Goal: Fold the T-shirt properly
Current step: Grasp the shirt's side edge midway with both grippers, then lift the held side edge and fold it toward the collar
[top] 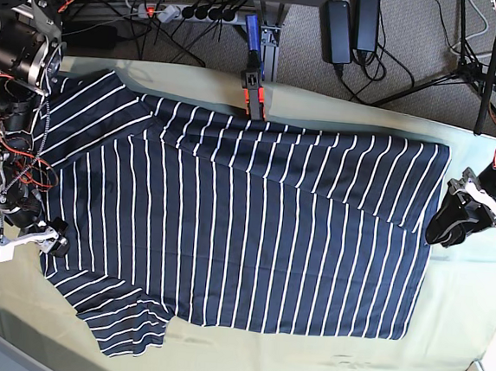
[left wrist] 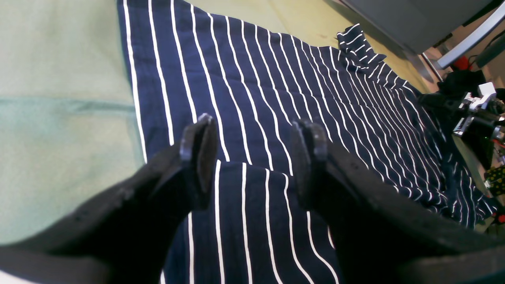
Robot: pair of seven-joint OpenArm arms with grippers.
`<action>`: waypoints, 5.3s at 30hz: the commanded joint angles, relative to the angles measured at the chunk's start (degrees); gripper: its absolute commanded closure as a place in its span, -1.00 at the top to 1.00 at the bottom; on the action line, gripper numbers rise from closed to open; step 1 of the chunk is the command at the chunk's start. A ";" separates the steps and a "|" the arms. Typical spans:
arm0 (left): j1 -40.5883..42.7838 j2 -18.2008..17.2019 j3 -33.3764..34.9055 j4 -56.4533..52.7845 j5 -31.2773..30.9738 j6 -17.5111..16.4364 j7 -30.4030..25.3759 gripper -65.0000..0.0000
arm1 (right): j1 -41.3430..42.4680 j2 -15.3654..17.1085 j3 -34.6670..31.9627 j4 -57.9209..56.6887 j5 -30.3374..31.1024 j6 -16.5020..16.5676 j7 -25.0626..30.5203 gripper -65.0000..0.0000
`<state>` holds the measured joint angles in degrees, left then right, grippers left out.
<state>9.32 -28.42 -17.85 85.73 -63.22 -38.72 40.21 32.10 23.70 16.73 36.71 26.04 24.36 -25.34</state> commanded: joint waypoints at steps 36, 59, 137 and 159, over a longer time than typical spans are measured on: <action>-34.49 -0.94 11.63 -40.48 17.94 -1.28 -12.35 0.03 | -1.70 1.03 0.02 1.01 -7.10 2.62 3.04 -1.00; -41.68 2.75 11.63 -55.54 27.10 3.82 -15.98 0.03 | -4.04 2.43 0.02 1.01 -3.54 2.62 3.28 -1.00; -23.80 -7.63 11.50 -25.92 -1.14 -1.28 11.96 -1.00 | -25.40 12.83 8.33 29.99 16.41 2.69 -15.67 -1.00; -15.34 -7.76 11.50 -15.96 -1.64 -1.28 12.09 -0.49 | -31.65 12.66 10.71 29.99 14.69 2.64 -12.74 0.02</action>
<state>-5.06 -34.96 -5.85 68.88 -63.90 -38.87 53.52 -0.19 34.65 26.74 65.78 40.25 24.36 -39.42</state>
